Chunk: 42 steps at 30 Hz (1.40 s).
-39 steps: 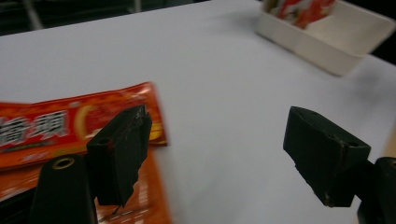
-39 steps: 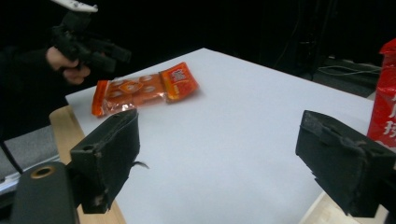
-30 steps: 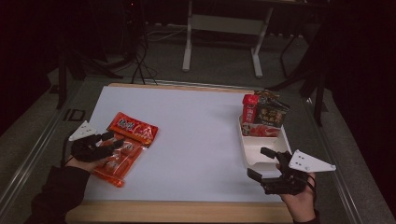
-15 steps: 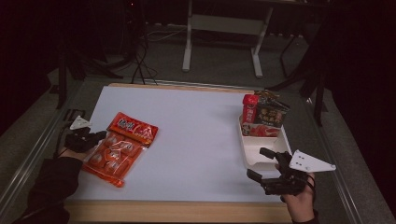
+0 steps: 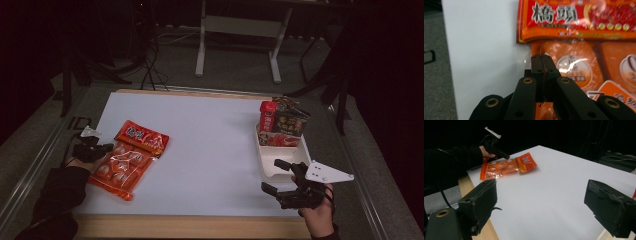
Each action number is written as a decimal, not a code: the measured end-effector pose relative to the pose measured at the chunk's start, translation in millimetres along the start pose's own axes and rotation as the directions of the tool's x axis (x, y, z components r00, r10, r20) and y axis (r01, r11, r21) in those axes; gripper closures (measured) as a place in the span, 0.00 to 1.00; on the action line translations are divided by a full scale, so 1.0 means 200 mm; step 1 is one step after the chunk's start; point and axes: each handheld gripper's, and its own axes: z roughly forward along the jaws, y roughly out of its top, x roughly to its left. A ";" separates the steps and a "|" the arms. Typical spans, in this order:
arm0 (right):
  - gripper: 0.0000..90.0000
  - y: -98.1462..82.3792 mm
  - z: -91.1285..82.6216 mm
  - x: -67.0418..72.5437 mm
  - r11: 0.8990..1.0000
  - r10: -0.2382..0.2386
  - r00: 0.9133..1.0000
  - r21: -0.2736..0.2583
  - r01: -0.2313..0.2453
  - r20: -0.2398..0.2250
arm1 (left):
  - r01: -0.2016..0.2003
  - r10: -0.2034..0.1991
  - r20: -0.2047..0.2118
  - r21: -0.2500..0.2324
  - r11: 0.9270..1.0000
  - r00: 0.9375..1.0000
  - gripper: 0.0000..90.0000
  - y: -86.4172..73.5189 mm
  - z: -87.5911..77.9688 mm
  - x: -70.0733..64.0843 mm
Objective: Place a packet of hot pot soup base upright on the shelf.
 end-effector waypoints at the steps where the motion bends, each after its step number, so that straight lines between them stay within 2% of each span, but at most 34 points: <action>1: 0.12 0.00 0.00 0.00 1.000 0.000 1.000 0.000 0.000 0.002 | 0.008 -0.008 0.003 0.001 1.000 1.000 1.00 0.00 0.00 0.00; 5: 0.12 0.00 0.00 -0.01 1.000 0.003 1.000 0.000 -0.003 0.006 | 0.031 -0.031 -0.002 0.004 1.000 1.000 1.00 0.00 0.00 -0.01; 7: 0.12 0.00 0.00 -0.01 1.000 0.001 1.000 0.002 -0.001 0.009 | 0.022 -0.022 -0.002 0.007 1.000 1.000 1.00 -0.01 0.00 -0.03; 9: 0.15 0.00 0.00 -0.01 1.000 0.001 1.000 0.001 -0.001 0.012 | 0.037 -0.037 -0.001 0.007 0.999 0.999 1.00 -0.01 0.00 -0.05; 10: 0.15 0.00 0.00 0.00 1.000 -0.007 1.000 0.007 0.007 0.021 | 0.026 -0.026 0.000 0.004 1.000 1.000 1.00 -0.01 0.00 -0.06; 12: 0.15 0.00 0.00 -0.01 1.000 -0.003 1.000 0.006 0.003 0.018 | 0.035 -0.035 0.024 0.003 0.999 0.999 1.00 -0.01 0.01 -0.11; 18: 0.15 0.01 -0.01 0.00 1.000 -0.004 1.000 -0.001 0.004 0.014 | 0.000 0.000 0.085 0.005 1.000 0.996 1.00 0.01 0.03 -0.25; 21: 0.15 0.01 -0.01 0.00 1.000 -0.007 1.000 0.001 0.007 0.011 | -0.023 0.022 0.098 0.006 1.000 0.995 1.00 0.01 0.04 -0.27; 26: 0.15 0.01 -0.02 0.00 1.000 -0.005 1.000 -0.005 0.005 0.013 | -0.070 0.070 0.120 -0.001 0.998 0.990 1.00 0.01 -0.01 -0.25; 28: 0.15 0.01 -0.02 0.00 1.000 -0.001 1.000 -0.008 0.001 0.010 | -0.101 0.100 0.116 0.000 0.995 0.988 1.00 0.00 -0.03 -0.25; 30: 0.15 0.01 -0.01 0.00 1.000 -0.003 1.000 -0.005 0.003 0.010 | -0.101 0.098 0.114 0.023 0.995 0.989 1.00 -0.02 -0.06 -0.23; 32: 0.15 0.01 -0.01 0.00 1.000 -0.002 1.000 -0.004 0.002 0.007 | -0.120 0.115 0.102 0.044 0.992 0.988 1.00 -0.04 -0.08 -0.22; 34: 0.15 0.01 -0.01 0.00 1.000 -0.008 1.000 0.002 0.008 0.007 | -0.134 0.126 0.107 0.064 0.989 0.986 1.00 -0.06 -0.10 -0.20; 37: 0.15 0.02 -0.01 0.01 1.000 -0.011 1.000 0.002 0.011 0.005 | -0.172 0.162 0.109 0.093 0.981 0.981 1.00 -0.09 -0.11 -0.20; 40: 0.15 0.02 -0.01 0.01 1.000 -0.006 1.000 -0.003 0.006 0.003 | -0.187 0.176 0.110 0.095 0.978 0.978 1.00 -0.09 -0.11 -0.21; 42: 0.15 0.02 0.00 0.01 1.000 -0.007 1.000 -0.001 0.007 0.004 | -0.178 0.168 0.111 0.091 0.980 0.980 1.00 -0.09 -0.11 -0.22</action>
